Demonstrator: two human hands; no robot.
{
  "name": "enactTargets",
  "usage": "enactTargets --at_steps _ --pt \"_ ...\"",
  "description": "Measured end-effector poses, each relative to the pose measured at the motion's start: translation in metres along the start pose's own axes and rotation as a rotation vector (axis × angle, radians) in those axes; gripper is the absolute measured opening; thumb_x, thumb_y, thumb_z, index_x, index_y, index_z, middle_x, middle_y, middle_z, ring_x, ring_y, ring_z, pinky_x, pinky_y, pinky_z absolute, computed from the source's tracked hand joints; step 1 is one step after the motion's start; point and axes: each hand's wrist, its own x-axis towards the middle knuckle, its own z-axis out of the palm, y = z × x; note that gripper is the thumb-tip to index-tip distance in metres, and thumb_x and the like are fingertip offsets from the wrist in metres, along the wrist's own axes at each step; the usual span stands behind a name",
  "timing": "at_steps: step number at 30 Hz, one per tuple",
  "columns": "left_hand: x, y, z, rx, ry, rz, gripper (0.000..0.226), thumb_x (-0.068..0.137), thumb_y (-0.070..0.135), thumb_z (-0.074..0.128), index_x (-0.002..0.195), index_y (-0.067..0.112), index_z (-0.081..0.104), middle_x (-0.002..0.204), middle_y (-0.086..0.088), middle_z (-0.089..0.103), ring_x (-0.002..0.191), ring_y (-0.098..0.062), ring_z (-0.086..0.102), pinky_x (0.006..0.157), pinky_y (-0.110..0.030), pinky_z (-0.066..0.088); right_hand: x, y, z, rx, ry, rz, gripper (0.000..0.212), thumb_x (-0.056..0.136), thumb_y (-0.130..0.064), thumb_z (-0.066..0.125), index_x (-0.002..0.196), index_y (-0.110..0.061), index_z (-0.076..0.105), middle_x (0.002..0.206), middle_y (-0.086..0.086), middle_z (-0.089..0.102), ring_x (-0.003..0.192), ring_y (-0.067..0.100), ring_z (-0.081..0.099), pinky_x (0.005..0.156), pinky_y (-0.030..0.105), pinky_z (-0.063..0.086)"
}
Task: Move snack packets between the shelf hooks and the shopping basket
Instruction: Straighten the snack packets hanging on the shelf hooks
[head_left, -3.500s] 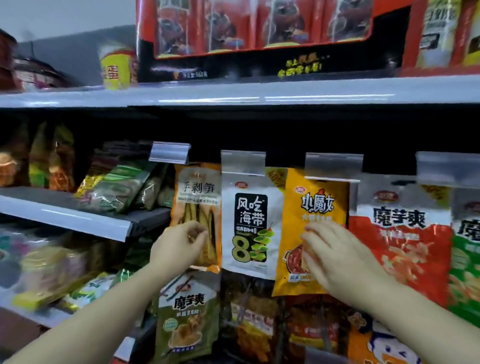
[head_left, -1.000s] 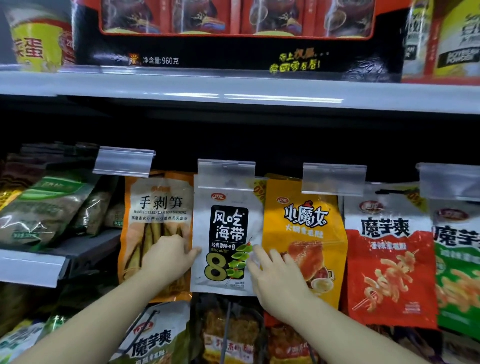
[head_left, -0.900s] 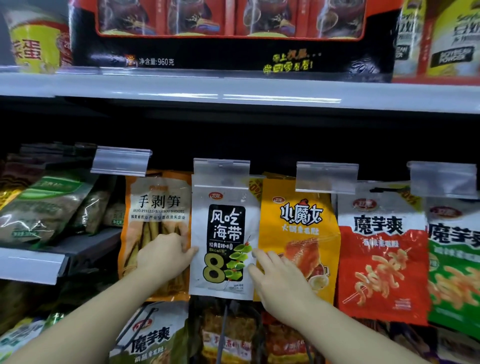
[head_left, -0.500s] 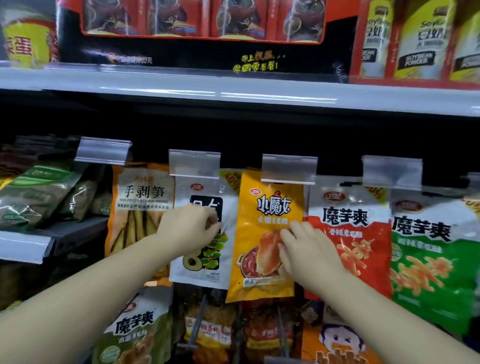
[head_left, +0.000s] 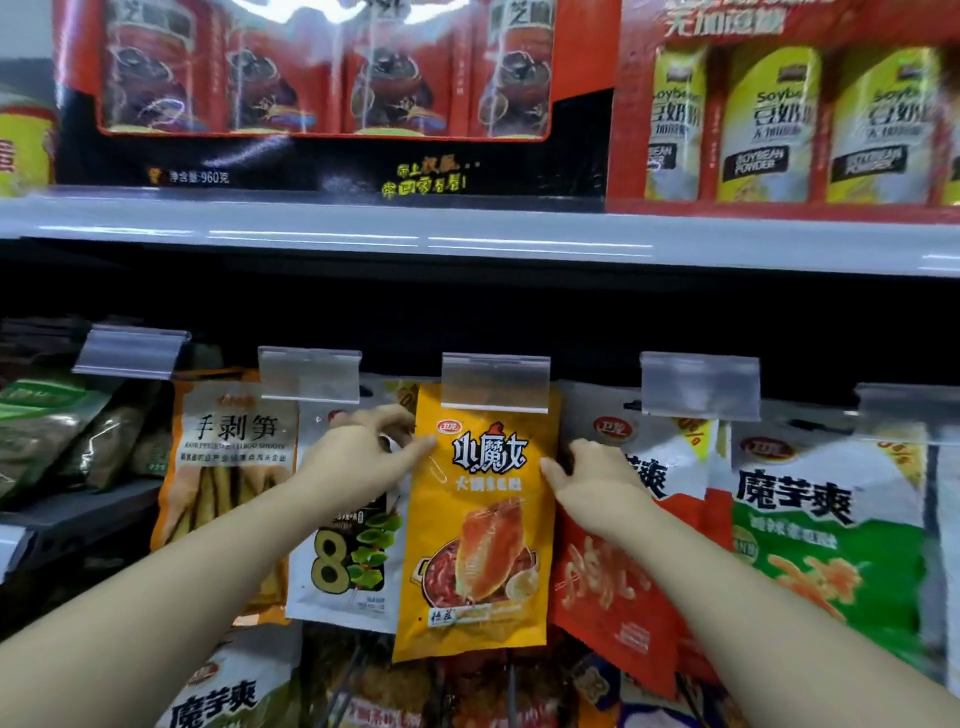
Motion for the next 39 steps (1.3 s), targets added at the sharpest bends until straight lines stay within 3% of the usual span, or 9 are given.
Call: enactTargets --at_steps 3,6,10,17,21,26,31,36,39 --pt "0.007 0.001 0.001 -0.013 -0.012 -0.015 0.036 0.085 0.052 0.060 0.103 0.022 0.063 0.090 0.012 0.064 0.083 -0.011 0.064 0.073 -0.034 0.057 0.006 -0.002 0.003 0.227 -0.047 0.065 0.040 0.093 -0.038 0.053 0.119 -0.008 0.054 0.118 0.011 0.059 0.109 0.031 0.056 0.086 0.035 0.046" --pt "0.013 0.007 0.002 0.031 -0.001 -0.046 0.028 0.088 0.045 0.061 0.100 0.020 0.063 0.088 0.007 0.063 0.083 -0.016 0.063 0.072 -0.034 0.056 0.008 0.004 0.004 0.444 -0.051 0.099 0.024 0.088 -0.033 0.064 0.089 -0.012 0.053 0.084 0.001 0.058 0.084 0.023 0.056 0.066 0.028 0.042" --pt "0.020 0.015 0.004 0.196 0.022 -0.076 0.029 0.088 0.050 0.059 0.099 0.024 0.065 0.090 0.007 0.061 0.085 -0.016 0.060 0.071 -0.029 0.054 0.001 0.012 0.001 0.446 0.025 0.005 0.024 0.094 -0.027 0.057 0.078 -0.014 0.044 0.068 -0.001 0.046 0.060 0.015 0.040 0.052 0.028 0.031" --pt "0.034 0.022 0.022 0.253 0.029 -0.312 0.022 0.091 0.038 0.059 0.105 0.024 0.067 0.091 -0.003 0.063 0.082 -0.025 0.058 0.065 -0.028 0.045 0.015 0.003 0.002 0.259 0.039 0.122 0.030 0.097 -0.033 0.050 0.108 -0.007 0.056 0.111 0.015 0.057 0.098 0.033 0.057 0.072 0.031 0.040" --pt "0.037 0.018 0.030 0.241 0.009 -0.334 0.017 0.092 0.026 0.059 0.091 0.010 0.062 0.084 -0.007 0.058 0.074 -0.023 0.052 0.062 -0.029 0.041 0.022 0.002 0.005 0.175 0.030 0.156 0.027 0.097 -0.026 0.047 0.108 -0.004 0.058 0.111 0.017 0.058 0.097 0.036 0.059 0.074 0.034 0.045" --pt "0.034 0.008 0.031 0.095 -0.035 -0.275 0.030 0.085 0.037 0.069 0.111 0.022 0.068 0.104 -0.001 0.070 0.082 -0.016 0.058 0.070 -0.026 0.048 0.021 0.009 0.010 0.171 0.037 0.112 0.023 0.094 -0.035 0.052 0.095 -0.012 0.053 0.101 0.011 0.057 0.094 0.032 0.060 0.073 0.034 0.047" --pt "0.006 -0.014 0.051 0.029 -0.212 -0.214 0.049 0.083 0.035 0.072 0.125 0.012 0.060 0.107 -0.001 0.068 0.090 -0.012 0.060 0.083 -0.023 0.049 0.000 0.025 0.029 0.057 0.021 -0.037 0.034 0.089 -0.049 0.054 0.103 -0.018 0.058 0.097 0.003 0.069 0.090 0.025 0.064 0.077 0.039 0.054" --pt "-0.005 -0.032 0.059 0.005 -0.249 -0.145 0.024 0.085 0.030 0.071 0.095 0.009 0.070 0.075 -0.001 0.072 0.059 -0.005 0.060 0.063 -0.023 0.051 -0.008 0.024 0.039 0.059 0.073 -0.068 0.021 0.091 -0.036 0.057 0.098 -0.016 0.060 0.097 0.007 0.068 0.090 0.028 0.063 0.075 0.037 0.053" --pt "-0.010 -0.035 0.065 -0.029 -0.289 -0.151 0.017 0.090 0.025 0.065 0.077 0.013 0.064 0.065 -0.004 0.070 0.062 -0.015 0.067 0.066 -0.029 0.055 -0.009 0.025 0.046 0.114 0.079 -0.070 0.011 0.091 -0.021 0.059 0.097 -0.012 0.060 0.094 0.008 0.068 0.088 0.028 0.062 0.075 0.038 0.053"
